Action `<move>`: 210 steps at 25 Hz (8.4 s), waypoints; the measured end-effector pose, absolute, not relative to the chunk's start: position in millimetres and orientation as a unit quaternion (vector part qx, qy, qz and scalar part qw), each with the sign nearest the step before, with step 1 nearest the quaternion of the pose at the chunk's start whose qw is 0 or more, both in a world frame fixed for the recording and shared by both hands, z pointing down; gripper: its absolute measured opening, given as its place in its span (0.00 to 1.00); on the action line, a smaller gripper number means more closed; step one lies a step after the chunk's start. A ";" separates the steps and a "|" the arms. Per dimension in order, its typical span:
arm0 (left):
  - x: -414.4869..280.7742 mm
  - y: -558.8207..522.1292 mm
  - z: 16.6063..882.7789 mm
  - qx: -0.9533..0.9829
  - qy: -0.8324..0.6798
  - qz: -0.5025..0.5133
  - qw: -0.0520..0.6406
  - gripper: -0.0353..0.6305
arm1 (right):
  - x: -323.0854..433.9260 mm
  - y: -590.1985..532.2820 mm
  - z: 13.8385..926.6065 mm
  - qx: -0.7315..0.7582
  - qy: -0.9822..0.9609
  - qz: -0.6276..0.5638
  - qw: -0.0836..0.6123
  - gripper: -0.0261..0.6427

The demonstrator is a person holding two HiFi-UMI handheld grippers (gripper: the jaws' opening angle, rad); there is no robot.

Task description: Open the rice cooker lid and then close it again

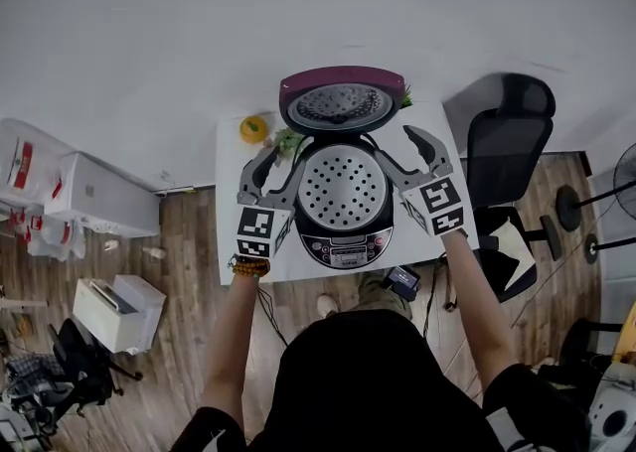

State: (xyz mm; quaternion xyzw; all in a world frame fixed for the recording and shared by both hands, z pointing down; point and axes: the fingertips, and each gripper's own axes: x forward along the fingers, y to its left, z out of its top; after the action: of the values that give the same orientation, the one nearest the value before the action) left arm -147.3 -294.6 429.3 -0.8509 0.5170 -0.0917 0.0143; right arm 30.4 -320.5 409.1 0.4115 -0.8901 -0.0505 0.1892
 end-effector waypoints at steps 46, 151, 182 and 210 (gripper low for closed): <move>-163.0 -433.9 355.7 -0.912 0.380 0.058 -0.145 0.36 | 39.8 -449.9 360.6 0.216 -0.950 0.221 0.035 0.30; -143.7 -307.9 393.1 -0.905 0.400 0.024 -0.146 0.31 | 50.0 -332.9 398.0 0.258 -0.940 0.209 0.077 0.34; -133.0 -243.8 439.6 -0.905 0.406 0.014 -0.125 0.34 | 52.8 -265.8 446.3 0.263 -0.943 0.153 0.133 0.36; -133.2 -215.4 479.1 -0.899 0.403 0.023 -0.169 0.34 | 56.1 -230.2 488.5 0.231 -0.948 0.139 0.170 0.36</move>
State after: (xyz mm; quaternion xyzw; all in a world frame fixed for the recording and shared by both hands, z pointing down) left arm -133.2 -215.4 479.1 -0.8995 0.4025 0.0228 -0.1686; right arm 56.1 -230.2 488.5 0.2306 -0.9479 0.1391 0.1704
